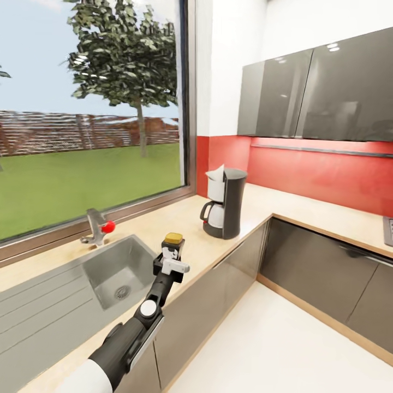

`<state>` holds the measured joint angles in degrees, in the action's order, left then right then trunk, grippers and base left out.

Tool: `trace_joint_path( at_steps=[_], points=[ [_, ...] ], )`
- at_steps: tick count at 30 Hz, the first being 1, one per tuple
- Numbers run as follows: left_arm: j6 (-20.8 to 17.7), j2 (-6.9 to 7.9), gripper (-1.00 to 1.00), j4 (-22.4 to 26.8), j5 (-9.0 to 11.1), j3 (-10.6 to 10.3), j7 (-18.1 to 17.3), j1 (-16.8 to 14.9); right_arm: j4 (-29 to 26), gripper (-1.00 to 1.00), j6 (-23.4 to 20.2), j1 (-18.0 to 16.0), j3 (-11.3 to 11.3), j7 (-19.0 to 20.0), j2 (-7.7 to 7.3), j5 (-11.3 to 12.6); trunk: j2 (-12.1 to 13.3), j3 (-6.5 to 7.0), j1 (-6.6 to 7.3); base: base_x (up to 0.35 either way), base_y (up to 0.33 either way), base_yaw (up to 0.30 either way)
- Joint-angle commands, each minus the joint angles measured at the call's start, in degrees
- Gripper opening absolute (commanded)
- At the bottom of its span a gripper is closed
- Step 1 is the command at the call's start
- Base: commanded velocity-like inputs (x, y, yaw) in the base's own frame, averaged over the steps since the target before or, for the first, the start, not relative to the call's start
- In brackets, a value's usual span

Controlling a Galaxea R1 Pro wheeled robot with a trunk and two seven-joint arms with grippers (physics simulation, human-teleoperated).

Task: Set up a coffee station on the kitchen countertop: keep the coffee maker on the countertop, move the bottle of coffee from the kitchen shelf to the counter next to the coffee maker, place a paper coffee filter on top of the coffee maker, put the saucer next to the coffee maker with the coffee cup on the saucer, and place the electric kettle next to the coffee maker.

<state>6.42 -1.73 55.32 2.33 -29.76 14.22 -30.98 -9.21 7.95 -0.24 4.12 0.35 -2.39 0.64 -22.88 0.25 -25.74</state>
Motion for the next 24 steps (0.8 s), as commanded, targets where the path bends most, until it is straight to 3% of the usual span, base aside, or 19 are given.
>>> trace_joint_path(
  at_steps=[1,8,24],
  points=[
    [0.2,0.02,-1.00,0.0,0.1,-0.2,0.4,0.0,0.1,1.00,0.2,0.0,0.4,0.1,0.02,0.1,0.0,-0.01,-0.05,0.275,-0.168,0.000],
    [1.1,-0.01,-1.00,0.0,0.1,-0.2,0.4,0.0,0.1,1.00,0.2,0.0,0.4,0.1,0.02,0.1,0.0,-0.01,-0.05,0.220,-0.200,0.026],
    [1.8,0.06,-1.00,0.0,0.0,-0.1,1.1,0.1,0.1,1.00,0.2,0.0,0.4,0.0,-0.03,0.1,0.0,0.40,-0.05,0.197,-0.202,0.195]
  ],
)
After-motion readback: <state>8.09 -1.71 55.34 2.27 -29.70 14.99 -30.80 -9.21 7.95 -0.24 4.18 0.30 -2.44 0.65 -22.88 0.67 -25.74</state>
